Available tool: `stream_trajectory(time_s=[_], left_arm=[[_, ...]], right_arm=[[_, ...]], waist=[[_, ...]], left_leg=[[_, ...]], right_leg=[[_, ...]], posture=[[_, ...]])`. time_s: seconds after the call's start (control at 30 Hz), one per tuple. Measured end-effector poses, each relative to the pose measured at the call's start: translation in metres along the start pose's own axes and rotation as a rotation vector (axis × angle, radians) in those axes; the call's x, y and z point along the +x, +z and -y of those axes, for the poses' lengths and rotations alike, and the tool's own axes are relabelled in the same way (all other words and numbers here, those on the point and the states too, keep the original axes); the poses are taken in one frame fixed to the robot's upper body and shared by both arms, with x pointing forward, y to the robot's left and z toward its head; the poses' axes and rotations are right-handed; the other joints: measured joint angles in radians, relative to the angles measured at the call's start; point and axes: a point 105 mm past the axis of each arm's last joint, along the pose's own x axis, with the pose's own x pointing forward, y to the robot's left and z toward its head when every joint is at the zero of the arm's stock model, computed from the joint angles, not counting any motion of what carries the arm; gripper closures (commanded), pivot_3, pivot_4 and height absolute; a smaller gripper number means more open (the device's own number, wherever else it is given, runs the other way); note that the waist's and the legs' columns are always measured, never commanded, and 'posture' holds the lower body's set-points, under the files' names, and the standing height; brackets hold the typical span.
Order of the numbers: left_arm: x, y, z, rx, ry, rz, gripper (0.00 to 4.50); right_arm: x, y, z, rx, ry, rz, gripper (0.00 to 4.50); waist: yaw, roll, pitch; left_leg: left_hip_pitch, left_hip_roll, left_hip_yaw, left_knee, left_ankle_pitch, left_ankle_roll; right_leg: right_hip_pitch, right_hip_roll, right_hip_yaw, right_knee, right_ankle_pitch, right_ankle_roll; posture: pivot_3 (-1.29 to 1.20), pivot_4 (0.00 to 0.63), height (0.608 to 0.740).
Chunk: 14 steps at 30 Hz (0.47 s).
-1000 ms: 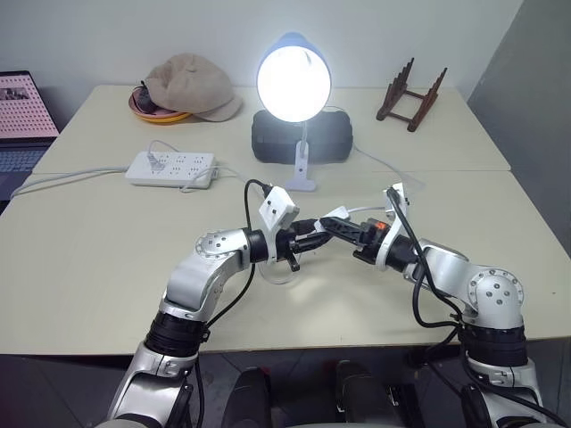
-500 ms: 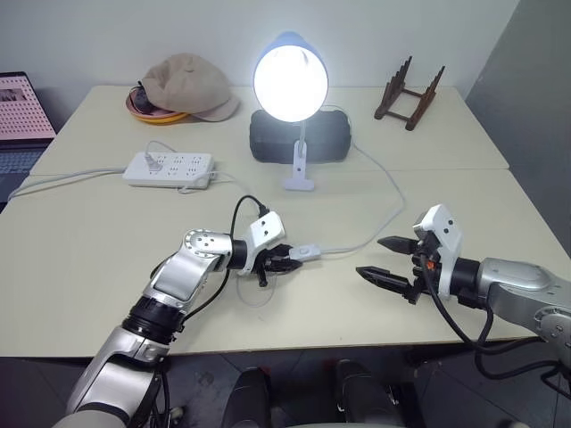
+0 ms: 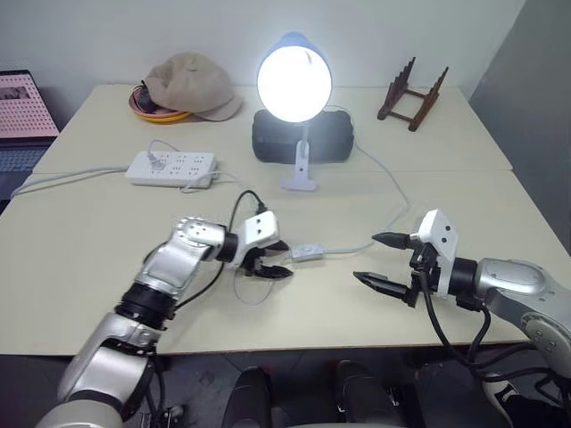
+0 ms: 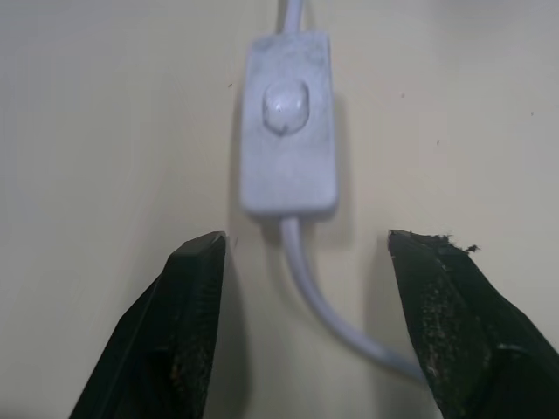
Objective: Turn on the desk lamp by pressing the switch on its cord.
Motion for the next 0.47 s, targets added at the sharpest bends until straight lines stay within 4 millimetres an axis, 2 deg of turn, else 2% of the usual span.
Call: stream_trajectory(time_s=[0.07,0.1,0.17,0.23,0.47], left_arm=[[-0.023,0.003,0.000,-0.022,0.025,0.022,0.02],[-0.032,0.005,0.000,-0.030,0.038,0.031,0.02],[-0.079,0.006,-0.007,-0.074,0.139,0.021,0.02],[-0.104,0.014,-0.011,-0.073,0.219,0.030,0.02],[-0.122,-0.001,-0.004,-0.156,0.314,0.022,0.02]], right_arm=[[-0.005,-0.005,0.003,-0.008,0.031,-0.039,0.00],[-0.007,-0.006,0.004,-0.010,0.044,-0.050,0.00],[-0.018,-0.014,0.016,-0.007,0.061,-0.102,0.00],[-0.022,-0.016,0.023,0.000,0.071,-0.107,0.00],[-0.034,-0.008,0.045,0.000,0.082,-0.109,0.00]], waist=[[0.000,0.000,0.000],[0.000,0.000,0.000],[-0.005,-0.003,0.002],[-0.005,-0.003,0.002],[-0.002,-0.003,0.003]], left_leg=[[-0.001,0.000,0.000,0.000,0.000,0.000],[-0.001,0.000,0.000,0.000,0.000,0.000],[-0.001,0.000,0.000,0.000,0.000,0.000],[-0.001,0.000,0.001,0.001,0.000,0.000],[-0.001,0.000,0.001,0.002,0.000,0.000]], right_leg=[[-0.001,0.000,0.000,0.000,0.000,0.000],[-0.001,0.000,0.000,0.000,0.000,0.000],[-0.001,0.000,0.000,0.000,0.000,0.000],[-0.001,-0.001,0.000,0.000,0.000,0.000],[-0.001,-0.002,0.000,0.001,0.000,0.000]], posture=[[0.00,0.150,0.740],[0.00,0.150,0.740],[0.00,0.150,0.740],[0.00,0.150,0.740],[0.00,0.150,0.740]])
